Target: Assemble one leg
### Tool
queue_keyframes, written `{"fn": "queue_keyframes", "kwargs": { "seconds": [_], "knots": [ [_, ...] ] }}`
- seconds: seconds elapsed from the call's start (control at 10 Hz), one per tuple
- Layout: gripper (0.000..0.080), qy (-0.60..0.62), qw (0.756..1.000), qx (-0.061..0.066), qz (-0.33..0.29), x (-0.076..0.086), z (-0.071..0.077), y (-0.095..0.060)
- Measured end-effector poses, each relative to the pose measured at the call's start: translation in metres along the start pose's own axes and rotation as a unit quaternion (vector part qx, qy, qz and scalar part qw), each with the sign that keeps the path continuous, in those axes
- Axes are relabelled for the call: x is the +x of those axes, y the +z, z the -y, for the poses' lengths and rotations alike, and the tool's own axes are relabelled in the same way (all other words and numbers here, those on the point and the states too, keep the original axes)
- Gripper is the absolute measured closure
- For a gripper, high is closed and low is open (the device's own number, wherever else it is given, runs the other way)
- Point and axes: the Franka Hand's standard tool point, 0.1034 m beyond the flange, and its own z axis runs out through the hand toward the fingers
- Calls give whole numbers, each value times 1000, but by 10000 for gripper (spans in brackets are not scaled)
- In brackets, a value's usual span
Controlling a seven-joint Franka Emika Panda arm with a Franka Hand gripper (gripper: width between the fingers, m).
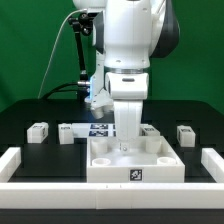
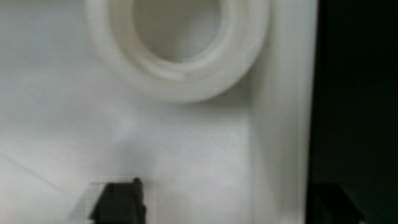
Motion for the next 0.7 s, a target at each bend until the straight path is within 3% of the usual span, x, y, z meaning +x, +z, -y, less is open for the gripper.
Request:
{"fn": "queue_keyframes", "kwargs": {
  "seconds": [0.2, 0.3, 0.4, 0.7],
  "knots": [
    [651, 0, 1000, 0, 0, 0, 0, 0],
    [651, 0, 1000, 0, 0, 0, 0, 0],
    [740, 0, 1000, -3, 0, 0, -1, -1],
    [740, 1, 1000, -6, -1, 0, -3, -1]
  ]
}}
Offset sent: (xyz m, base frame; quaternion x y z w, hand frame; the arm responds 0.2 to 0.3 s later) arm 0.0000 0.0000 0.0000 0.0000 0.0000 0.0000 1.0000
